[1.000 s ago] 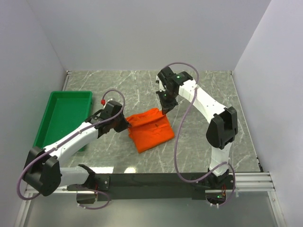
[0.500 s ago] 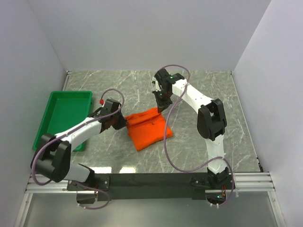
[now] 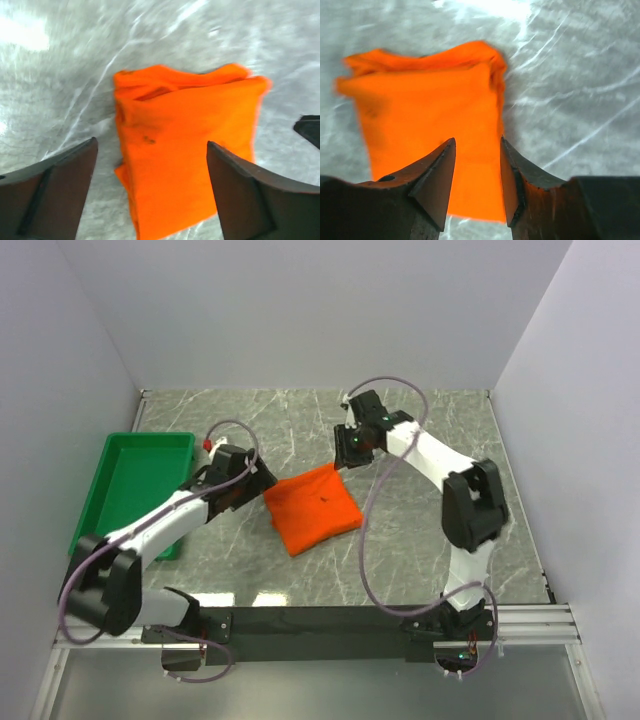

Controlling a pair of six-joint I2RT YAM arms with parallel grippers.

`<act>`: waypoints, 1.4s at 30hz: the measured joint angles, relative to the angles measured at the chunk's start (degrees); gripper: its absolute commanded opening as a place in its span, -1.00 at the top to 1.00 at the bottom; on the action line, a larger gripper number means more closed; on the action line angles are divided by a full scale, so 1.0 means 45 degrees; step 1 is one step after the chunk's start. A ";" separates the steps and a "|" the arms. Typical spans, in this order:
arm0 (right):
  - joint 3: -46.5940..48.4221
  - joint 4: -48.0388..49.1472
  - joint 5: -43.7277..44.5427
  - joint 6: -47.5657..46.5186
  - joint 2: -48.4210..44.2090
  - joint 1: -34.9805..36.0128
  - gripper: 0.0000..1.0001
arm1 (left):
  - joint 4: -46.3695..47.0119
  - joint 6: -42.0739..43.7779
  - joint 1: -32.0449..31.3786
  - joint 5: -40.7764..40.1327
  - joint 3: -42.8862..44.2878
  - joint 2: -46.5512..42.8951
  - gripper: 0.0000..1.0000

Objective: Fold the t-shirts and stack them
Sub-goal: Fold the tshirt

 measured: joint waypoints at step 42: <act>-0.4012 0.9389 -0.9092 0.4571 0.0121 -0.2531 0.29 | 0.1695 0.1195 0.1229 0.3031 0.2191 0.3283 -0.57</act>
